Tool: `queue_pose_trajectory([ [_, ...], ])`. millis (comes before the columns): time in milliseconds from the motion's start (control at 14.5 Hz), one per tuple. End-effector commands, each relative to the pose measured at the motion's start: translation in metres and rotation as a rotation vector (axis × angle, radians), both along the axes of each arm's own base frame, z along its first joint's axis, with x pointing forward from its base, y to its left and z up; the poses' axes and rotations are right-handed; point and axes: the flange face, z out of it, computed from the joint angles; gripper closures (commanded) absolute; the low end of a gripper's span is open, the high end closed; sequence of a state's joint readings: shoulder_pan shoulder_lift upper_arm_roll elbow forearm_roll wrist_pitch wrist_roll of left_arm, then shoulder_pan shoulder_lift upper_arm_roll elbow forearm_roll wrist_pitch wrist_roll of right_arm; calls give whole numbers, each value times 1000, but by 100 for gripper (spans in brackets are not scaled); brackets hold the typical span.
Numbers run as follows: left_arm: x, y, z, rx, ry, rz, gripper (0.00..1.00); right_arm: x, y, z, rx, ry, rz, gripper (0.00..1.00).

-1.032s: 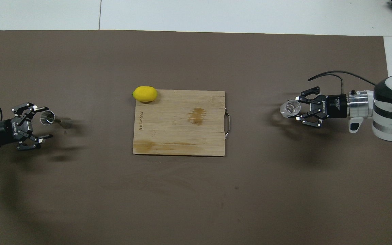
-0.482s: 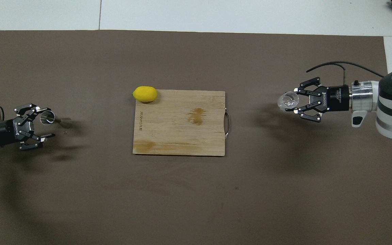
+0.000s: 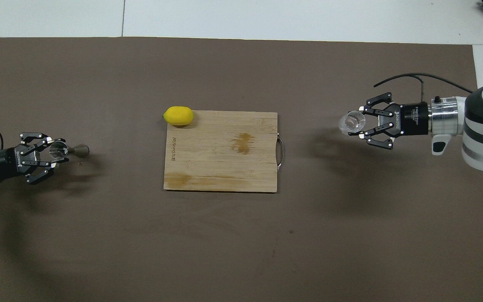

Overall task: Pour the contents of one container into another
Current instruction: 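Close the left gripper on the dark cup and the right gripper on the clear cup, then carry the dark cup onto the cutting board with the left gripper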

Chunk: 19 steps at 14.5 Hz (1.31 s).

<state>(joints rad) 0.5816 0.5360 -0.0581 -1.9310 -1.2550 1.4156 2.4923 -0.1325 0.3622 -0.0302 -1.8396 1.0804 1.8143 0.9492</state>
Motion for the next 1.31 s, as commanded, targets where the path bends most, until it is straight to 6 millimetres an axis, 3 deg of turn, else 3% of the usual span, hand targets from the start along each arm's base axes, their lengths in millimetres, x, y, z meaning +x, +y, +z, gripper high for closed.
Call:
queue_pose_trajectory([
  [0, -2, 1, -1, -5, -17, 20, 66, -5, 19, 13, 25, -8, 4, 100],
  [138, 0, 1, 0, -6, -20, 24, 84, -7, 35, 15, 27, 15, 17, 100],
  [275, 1, -1, 1, -8, -16, 21, 96, -7, 46, 19, 27, 37, 15, 100],
  [551, 7, -19, 5, -40, 61, -5, 96, -6, 64, 28, 21, 43, 19, 100],
  [619, 10, -25, 8, -48, 59, -8, 96, -6, 77, 31, 17, 55, 24, 100],
  [964, 19, -74, 25, -75, 113, -46, 96, -5, 92, 40, 2, 58, 13, 100],
  [1239, 12, -124, 47, -59, 135, -46, 96, -4, 95, 41, -11, 59, -4, 100],
])
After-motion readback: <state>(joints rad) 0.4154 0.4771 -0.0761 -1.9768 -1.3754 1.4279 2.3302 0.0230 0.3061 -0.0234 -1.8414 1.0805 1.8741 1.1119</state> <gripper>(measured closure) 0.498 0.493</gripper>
